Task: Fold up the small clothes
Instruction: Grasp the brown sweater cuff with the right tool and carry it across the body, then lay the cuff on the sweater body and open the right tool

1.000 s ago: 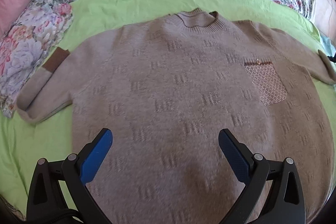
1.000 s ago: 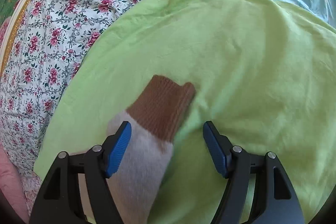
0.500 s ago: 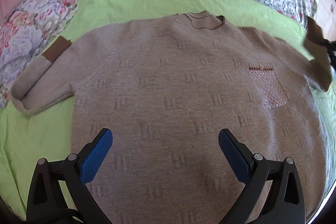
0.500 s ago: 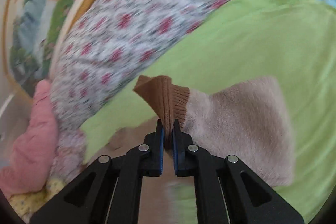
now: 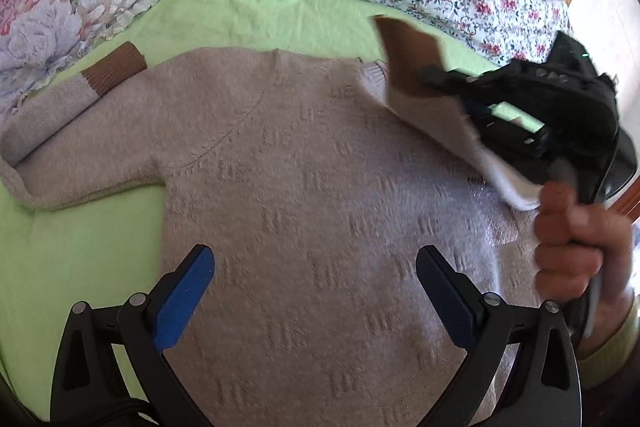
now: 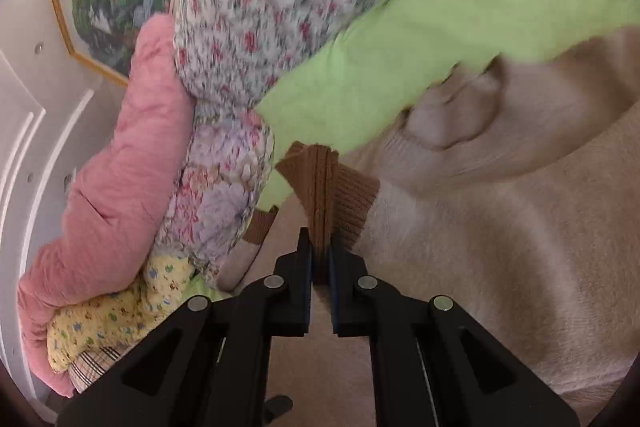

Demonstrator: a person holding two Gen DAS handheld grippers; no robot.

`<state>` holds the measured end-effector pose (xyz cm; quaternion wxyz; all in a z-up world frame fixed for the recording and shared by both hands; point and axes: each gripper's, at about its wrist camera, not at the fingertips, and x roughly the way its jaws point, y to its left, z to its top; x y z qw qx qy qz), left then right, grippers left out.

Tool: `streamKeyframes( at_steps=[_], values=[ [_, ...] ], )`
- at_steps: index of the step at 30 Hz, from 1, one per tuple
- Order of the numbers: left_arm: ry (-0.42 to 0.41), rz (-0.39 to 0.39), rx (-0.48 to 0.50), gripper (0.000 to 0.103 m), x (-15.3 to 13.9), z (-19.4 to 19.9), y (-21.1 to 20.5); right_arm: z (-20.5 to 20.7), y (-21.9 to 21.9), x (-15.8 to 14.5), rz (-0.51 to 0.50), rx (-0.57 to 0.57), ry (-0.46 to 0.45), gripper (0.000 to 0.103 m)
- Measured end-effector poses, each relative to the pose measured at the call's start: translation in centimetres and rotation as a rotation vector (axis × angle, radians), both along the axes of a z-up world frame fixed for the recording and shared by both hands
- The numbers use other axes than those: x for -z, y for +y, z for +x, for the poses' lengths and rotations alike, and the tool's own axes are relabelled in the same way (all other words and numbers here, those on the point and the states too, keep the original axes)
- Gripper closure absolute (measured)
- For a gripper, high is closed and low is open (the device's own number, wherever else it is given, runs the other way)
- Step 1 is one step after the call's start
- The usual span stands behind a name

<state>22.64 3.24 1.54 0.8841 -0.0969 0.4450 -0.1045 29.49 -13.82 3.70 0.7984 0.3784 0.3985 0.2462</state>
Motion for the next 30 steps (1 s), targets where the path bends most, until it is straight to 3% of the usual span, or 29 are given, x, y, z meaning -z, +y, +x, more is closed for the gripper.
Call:
streamKeyframes(
  at_steps=[3, 5, 7, 15, 16, 18, 19, 20, 24, 27, 28, 30],
  values=[
    [0.014, -0.041, 0.003, 0.002, 0.6, 1.6, 0.6, 0.8, 2.2, 1.2, -0.038, -0.038, 0.072, 0.087],
    [0.041, -0.081, 0.010, 0.002, 1.4, 3.3, 0.9, 0.5, 2.3, 1.8, 0.000, -0.049, 0.104, 0.058],
    [0.082, -0.123, 0.010, 0.002, 2.6, 5.2, 1.0, -0.8, 1.2, 1.3, 0.031, -0.025, 0.074, 0.046],
    [0.079, -0.156, 0.027, 0.003, 3.2, 10.6, -1.2, -8.8, -5.1, -1.9, -0.007, 0.128, -0.042, 0.046],
    [0.075, -0.145, 0.037, 0.008, 3.3, 11.1, -1.9, -9.9, -6.0, -2.0, -0.011, 0.155, -0.045, 0.046],
    [0.052, -0.117, 0.068, 0.041, 3.3, 11.5, -3.3, -11.3, -7.3, -2.0, -0.015, 0.202, -0.046, 0.046],
    [0.044, -0.086, 0.093, 0.078, 3.2, 11.6, -4.1, -11.9, -8.0, -1.9, -0.017, 0.225, -0.044, 0.046],
    [0.044, -0.084, 0.109, 0.097, 2.9, 11.6, -4.4, -12.8, -9.0, -2.0, -0.025, 0.259, -0.046, 0.046],
    [-0.084, -0.072, 0.057, 0.097, 0.5, 9.6, -1.9, -14.9, -12.7, -2.4, -0.071, 0.360, -0.051, 0.046],
    [-0.037, -0.023, 0.007, 0.099, 2.0, 10.1, -0.4, -15.5, -15.6, -2.2, -0.133, 0.458, -0.030, 0.046],
    [-0.016, -0.047, -0.006, 0.099, 2.6, 10.2, 0.4, -15.3, -16.4, -1.9, -0.146, 0.482, -0.008, 0.046],
    [-0.049, -0.074, -0.025, 0.099, 2.0, 9.7, 1.1, -14.6, -17.5, -1.6, -0.180, 0.514, 0.016, 0.046]
  ],
)
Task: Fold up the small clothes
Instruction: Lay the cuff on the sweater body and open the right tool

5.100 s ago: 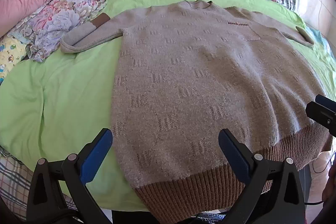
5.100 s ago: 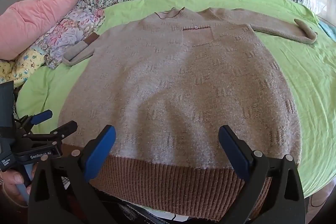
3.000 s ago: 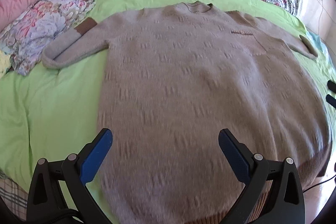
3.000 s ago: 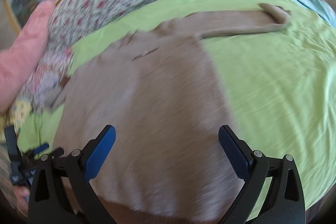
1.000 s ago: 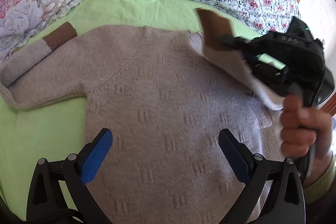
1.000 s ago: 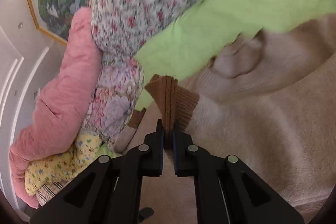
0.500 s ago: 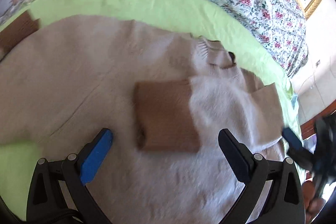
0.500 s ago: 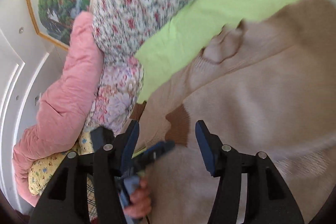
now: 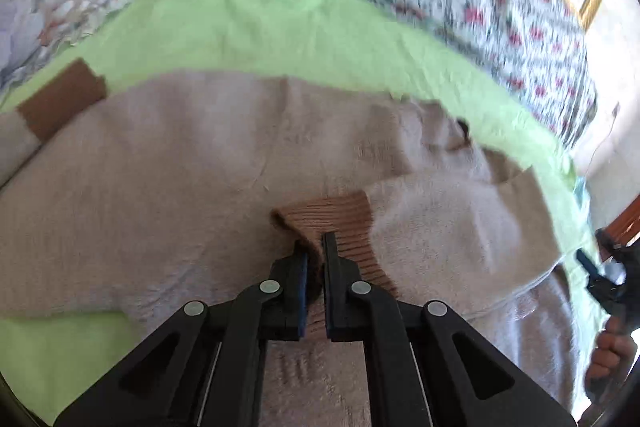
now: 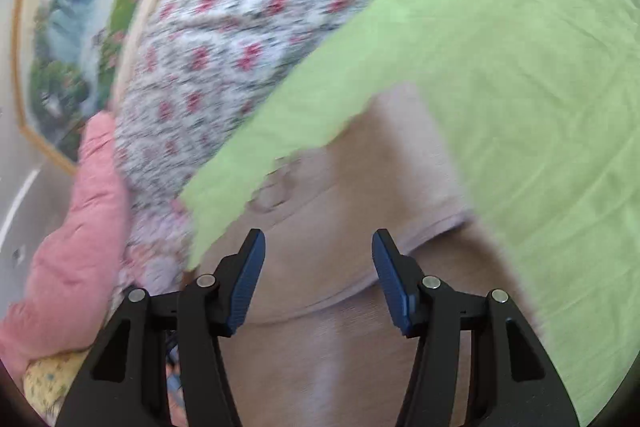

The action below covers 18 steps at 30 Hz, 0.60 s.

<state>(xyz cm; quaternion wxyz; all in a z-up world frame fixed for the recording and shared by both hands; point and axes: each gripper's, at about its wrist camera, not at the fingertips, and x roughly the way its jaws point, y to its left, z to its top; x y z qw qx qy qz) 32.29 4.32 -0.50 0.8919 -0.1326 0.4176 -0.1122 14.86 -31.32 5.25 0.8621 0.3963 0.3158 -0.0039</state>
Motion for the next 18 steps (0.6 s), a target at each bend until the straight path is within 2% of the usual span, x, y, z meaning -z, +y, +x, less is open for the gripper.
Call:
streamKeyframes(
  at_steps=[3, 6, 9, 10, 11, 12, 13, 16, 17, 18],
  values=[
    [-0.071, -0.020, -0.019, 0.100, -1.5, -0.6, 0.6, 1.3, -1.8, 0.3, -0.076, 0.051, 0.053, 0.046],
    [-0.057, -0.028, 0.010, 0.100, -1.2, -0.7, 0.7, 3.4, -3.6, 1.2, -0.095, 0.059, 0.114, 0.044],
    [-0.016, -0.050, 0.051, 0.099, -0.6, -1.0, 0.7, 4.4, -4.5, 1.9, -0.090, 0.048, 0.133, 0.043],
    [0.008, -0.065, 0.059, 0.091, -0.4, -0.8, 0.8, 4.6, -4.5, 1.9, -0.092, 0.044, 0.134, 0.043],
    [0.039, -0.090, 0.067, 0.076, 0.4, -0.7, 1.0, 4.8, -4.3, 1.9, -0.093, 0.037, 0.131, 0.043],
    [0.069, -0.121, 0.068, 0.065, 0.9, -0.7, 1.4, 4.8, -4.2, 1.9, -0.095, 0.030, 0.128, 0.043],
    [0.100, -0.139, 0.052, 0.048, 1.5, -0.4, 1.7, 4.7, -4.0, 1.9, -0.097, 0.028, 0.127, 0.043],
    [0.106, -0.169, 0.048, 0.050, 2.0, -0.1, 1.6, 4.3, -3.9, 2.0, -0.103, 0.027, 0.128, 0.042],
    [0.096, -0.161, 0.059, 0.055, 2.0, 0.0, 1.2, 4.2, -3.9, 2.1, -0.107, 0.031, 0.129, 0.042],
    [0.086, -0.150, 0.071, 0.068, 1.9, 0.0, 0.8, 4.2, -4.0, 2.1, -0.113, 0.038, 0.131, 0.042]
  ],
)
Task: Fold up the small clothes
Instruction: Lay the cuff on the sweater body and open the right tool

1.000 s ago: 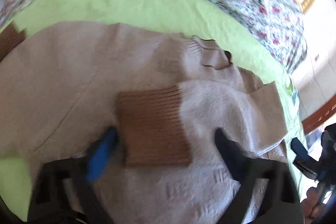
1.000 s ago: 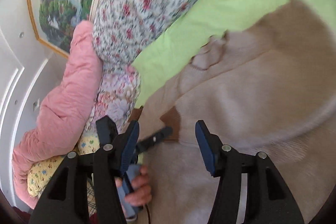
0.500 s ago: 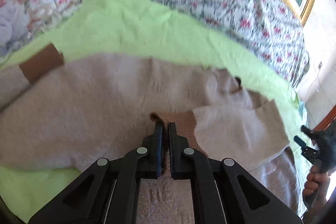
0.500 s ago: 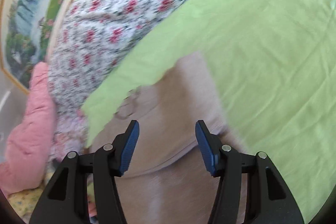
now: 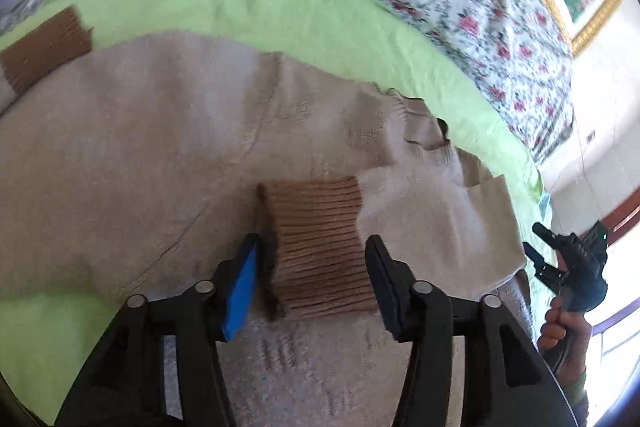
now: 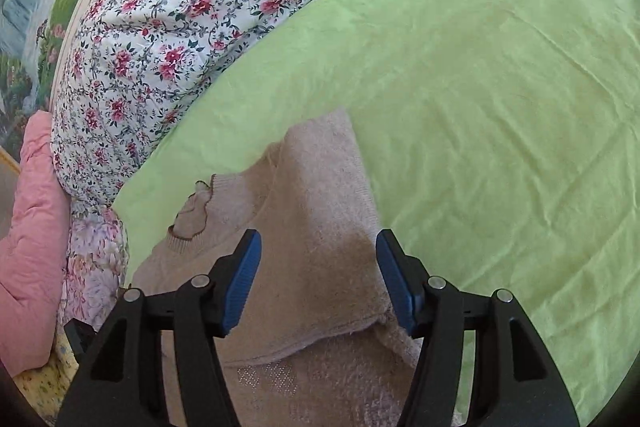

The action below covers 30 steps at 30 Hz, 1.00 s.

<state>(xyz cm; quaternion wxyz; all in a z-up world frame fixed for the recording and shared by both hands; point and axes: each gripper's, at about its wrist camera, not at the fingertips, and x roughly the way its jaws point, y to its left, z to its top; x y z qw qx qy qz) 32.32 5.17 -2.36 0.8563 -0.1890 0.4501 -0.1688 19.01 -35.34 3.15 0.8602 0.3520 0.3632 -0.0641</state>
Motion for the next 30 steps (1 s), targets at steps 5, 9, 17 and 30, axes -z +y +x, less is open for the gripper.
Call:
streamKeyframes(
  at_steps=[5, 9, 17, 30],
  values=[
    [-0.114, 0.052, -0.021, 0.101, -3.1, -0.8, -0.8, -0.1, -0.9, -0.3, 0.008, 0.029, 0.001, 0.042],
    [-0.111, 0.102, -0.048, 0.101, -2.6, -0.6, 0.6, 0.2, -0.8, -0.7, -0.051, 0.030, 0.005, 0.036],
    [-0.075, 0.084, -0.060, 0.101, -1.2, -0.7, 1.2, 4.0, 1.9, 1.8, -0.145, -0.096, 0.135, 0.055],
    [-0.076, 0.155, -0.029, 0.082, -1.7, -2.1, 1.5, 1.6, 1.9, 0.0, -0.200, -0.036, 0.115, 0.049]
  ],
)
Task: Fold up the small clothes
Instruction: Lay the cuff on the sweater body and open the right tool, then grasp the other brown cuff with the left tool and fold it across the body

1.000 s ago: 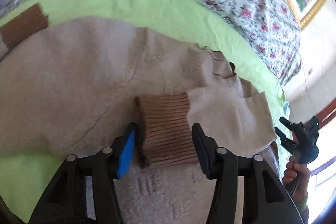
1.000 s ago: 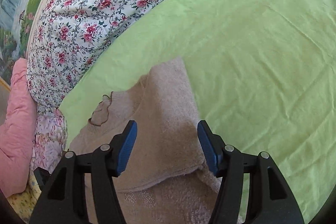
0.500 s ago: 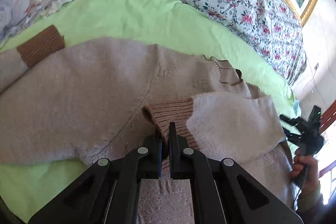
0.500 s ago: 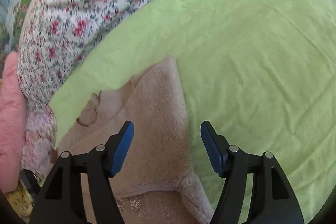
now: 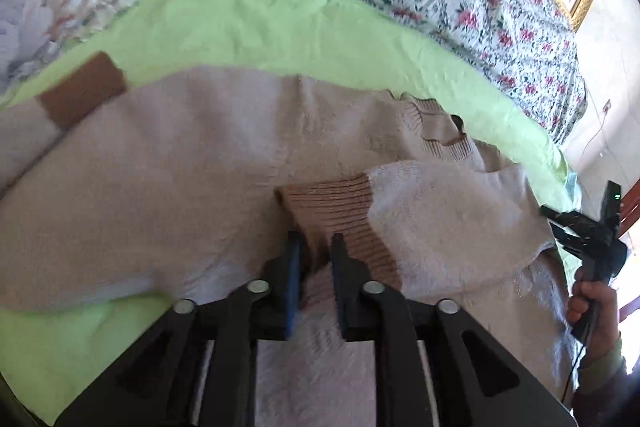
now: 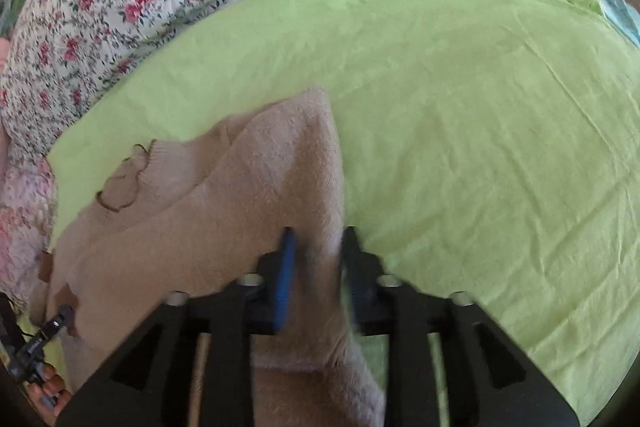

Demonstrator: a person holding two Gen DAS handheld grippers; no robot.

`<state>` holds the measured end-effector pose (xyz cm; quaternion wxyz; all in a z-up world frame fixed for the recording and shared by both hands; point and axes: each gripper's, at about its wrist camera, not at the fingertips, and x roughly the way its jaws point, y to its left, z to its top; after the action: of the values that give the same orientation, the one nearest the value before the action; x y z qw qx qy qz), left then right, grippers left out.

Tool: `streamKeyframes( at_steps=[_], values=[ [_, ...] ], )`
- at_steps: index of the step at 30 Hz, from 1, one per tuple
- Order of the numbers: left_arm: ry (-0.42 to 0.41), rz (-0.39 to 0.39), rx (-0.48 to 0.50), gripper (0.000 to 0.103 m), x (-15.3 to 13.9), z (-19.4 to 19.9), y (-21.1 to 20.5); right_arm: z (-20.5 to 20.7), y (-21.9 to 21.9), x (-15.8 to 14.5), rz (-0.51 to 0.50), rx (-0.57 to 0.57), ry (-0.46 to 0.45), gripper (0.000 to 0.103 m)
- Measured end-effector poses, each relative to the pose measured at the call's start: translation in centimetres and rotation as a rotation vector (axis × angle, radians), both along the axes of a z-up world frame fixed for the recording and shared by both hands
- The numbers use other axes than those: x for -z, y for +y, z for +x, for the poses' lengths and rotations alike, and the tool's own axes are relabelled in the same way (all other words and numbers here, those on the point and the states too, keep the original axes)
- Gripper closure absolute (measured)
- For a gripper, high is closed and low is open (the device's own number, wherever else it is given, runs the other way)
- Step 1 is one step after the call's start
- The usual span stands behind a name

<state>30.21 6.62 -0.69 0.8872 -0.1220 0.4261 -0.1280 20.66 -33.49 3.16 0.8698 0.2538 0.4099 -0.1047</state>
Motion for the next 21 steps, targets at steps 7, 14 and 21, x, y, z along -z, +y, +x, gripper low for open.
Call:
streamKeyframes(
  at_steps=[7, 14, 21],
  values=[
    [-0.030, 0.077, -0.106, 0.059, -1.8, -3.6, 4.6, -3.9, 4.2, -2.0, 0.080, -0.101, -0.096, 0.037],
    [-0.054, 0.115, -0.233, 0.041, -4.2, -3.8, 10.9, -5.3, 9.6, -0.2, 0.142, -0.228, -0.058, 0.037],
    [-0.035, 0.294, -0.223, 0.020, -5.1, 1.1, 13.7, -5.1, 12.2, 1.5, 0.188, -0.269, -0.005, 0.037]
  ],
)
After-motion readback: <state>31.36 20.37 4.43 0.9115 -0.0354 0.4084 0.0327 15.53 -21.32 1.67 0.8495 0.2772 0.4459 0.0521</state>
